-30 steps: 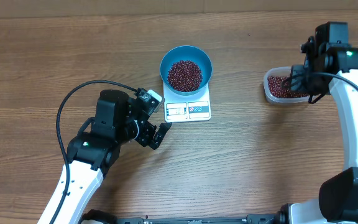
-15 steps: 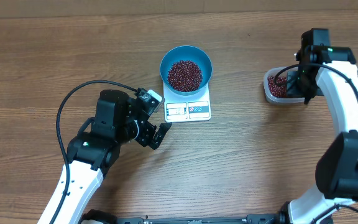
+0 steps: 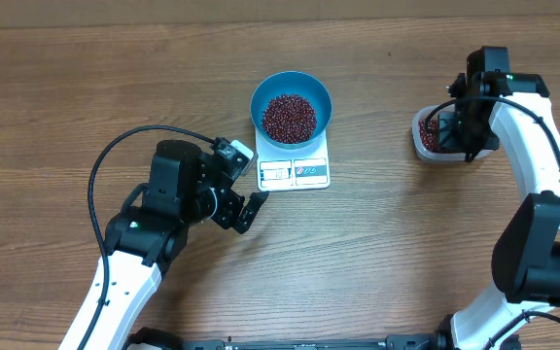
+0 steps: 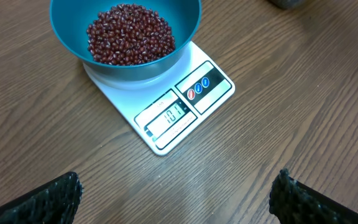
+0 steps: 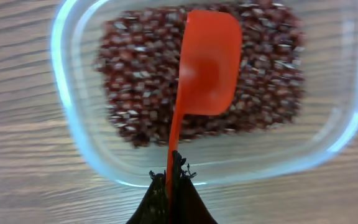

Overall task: Scoop item into bowl and weigh 150g on scale
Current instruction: 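Dip the scoop in the right gripper into the red beans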

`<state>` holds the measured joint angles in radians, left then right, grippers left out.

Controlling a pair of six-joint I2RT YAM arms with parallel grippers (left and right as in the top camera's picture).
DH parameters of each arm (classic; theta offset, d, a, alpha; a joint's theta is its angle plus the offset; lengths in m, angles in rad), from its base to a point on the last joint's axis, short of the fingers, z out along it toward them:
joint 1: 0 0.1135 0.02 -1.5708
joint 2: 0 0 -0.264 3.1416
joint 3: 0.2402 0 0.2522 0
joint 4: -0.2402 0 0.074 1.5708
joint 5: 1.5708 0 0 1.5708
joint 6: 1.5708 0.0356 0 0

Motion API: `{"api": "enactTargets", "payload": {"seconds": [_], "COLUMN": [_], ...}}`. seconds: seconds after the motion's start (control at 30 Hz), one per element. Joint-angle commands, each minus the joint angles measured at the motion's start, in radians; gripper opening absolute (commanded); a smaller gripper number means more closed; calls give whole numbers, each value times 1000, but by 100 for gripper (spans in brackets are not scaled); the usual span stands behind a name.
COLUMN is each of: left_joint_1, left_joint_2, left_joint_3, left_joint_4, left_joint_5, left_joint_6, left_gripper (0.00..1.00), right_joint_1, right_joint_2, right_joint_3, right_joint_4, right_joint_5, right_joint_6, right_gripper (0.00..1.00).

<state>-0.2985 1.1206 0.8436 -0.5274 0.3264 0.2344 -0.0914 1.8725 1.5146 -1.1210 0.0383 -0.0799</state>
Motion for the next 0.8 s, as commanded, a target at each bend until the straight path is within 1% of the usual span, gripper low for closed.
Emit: {"api": "enactTargets", "payload": {"seconds": [0.0, 0.13, 0.53, 0.77], "left_joint_1": [5, 5, 5, 5], "left_joint_2": [7, 9, 18, 18], "left_joint_3": [-4, -4, -4, -4], "left_joint_4": [1, 0, 1, 1], "left_joint_5": [7, 7, 7, 7], "left_joint_6": [-14, -14, -14, -14], "left_gripper": [99, 100, 100, 100], "right_joint_1": [-5, -31, -227, -257], "right_joint_2": [3, 3, 4, 4], "right_joint_3": [-6, -6, -24, -68], "right_joint_4": [2, -10, -5, 3], "right_joint_5": [-120, -187, -520, -562], "right_joint_6": [-30, -30, -30, -31], "right_gripper": [4, 4, 4, 4]}}
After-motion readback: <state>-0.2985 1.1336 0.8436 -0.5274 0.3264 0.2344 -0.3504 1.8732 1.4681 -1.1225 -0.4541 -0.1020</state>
